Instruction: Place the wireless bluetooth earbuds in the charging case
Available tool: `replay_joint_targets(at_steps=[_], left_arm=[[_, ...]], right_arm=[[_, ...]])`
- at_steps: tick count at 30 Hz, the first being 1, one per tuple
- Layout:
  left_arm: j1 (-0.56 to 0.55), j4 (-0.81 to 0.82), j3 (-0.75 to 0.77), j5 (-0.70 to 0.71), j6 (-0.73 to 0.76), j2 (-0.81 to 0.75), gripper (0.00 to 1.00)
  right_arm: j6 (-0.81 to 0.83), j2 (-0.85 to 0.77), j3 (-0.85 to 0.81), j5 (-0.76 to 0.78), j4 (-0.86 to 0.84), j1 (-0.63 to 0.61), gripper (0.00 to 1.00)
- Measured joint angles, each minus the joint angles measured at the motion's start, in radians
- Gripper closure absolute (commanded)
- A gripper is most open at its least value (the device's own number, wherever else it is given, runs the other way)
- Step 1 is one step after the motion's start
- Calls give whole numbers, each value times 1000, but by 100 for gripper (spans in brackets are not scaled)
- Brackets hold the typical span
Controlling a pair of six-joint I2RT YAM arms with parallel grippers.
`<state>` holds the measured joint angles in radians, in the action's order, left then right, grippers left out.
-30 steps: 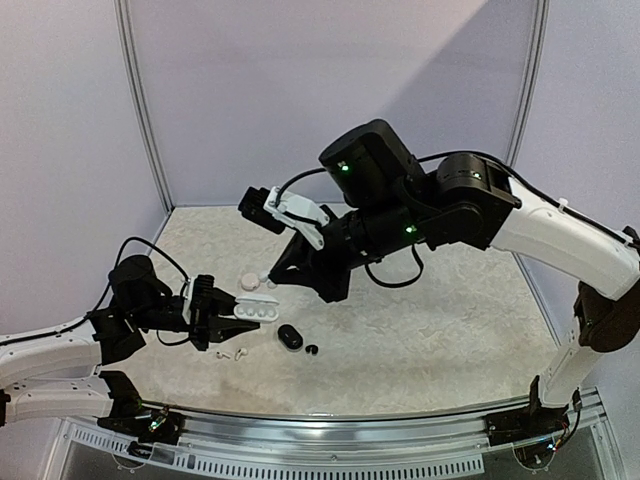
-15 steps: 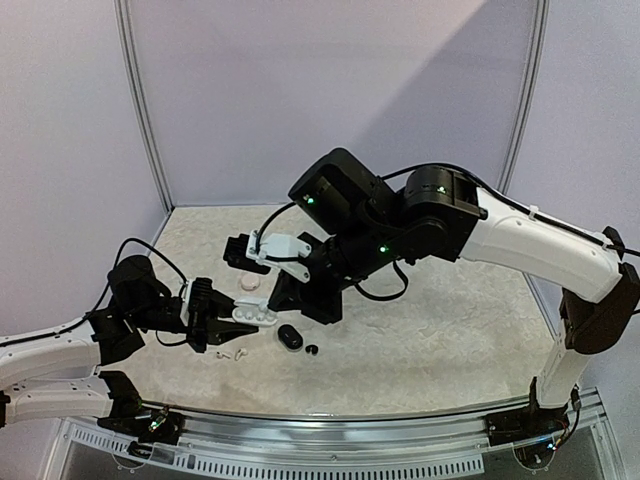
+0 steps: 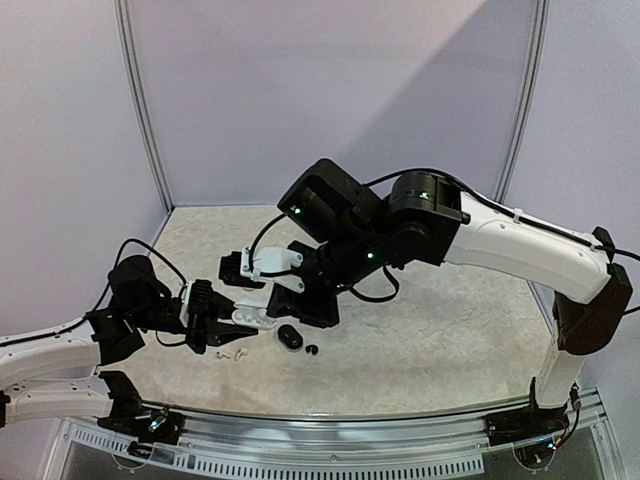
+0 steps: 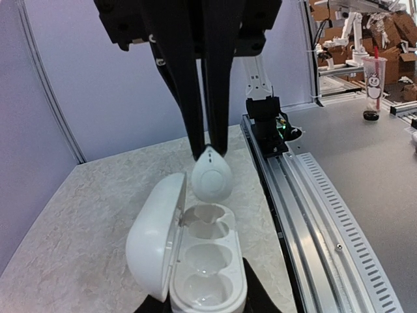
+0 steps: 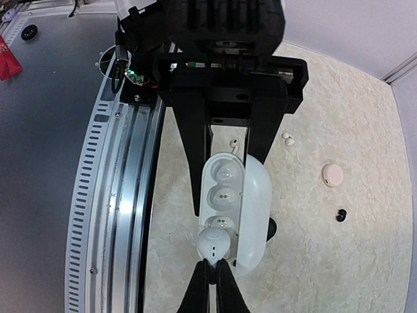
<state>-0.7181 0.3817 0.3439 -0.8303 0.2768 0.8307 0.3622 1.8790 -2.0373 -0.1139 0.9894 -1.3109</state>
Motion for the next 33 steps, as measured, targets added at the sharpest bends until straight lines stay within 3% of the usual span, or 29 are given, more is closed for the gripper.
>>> replay_joint_targets(at_steps=[19, 27, 33], left_arm=[[0, 2, 0, 0, -4, 8, 100], [0, 4, 0, 1, -10, 12, 100], [0, 7, 0, 4, -13, 12, 100]], right_arm=[[66, 42, -20, 17, 18, 0, 100], [92, 90, -99, 39, 81, -1, 86], [99, 99, -103, 57, 100, -5, 84]])
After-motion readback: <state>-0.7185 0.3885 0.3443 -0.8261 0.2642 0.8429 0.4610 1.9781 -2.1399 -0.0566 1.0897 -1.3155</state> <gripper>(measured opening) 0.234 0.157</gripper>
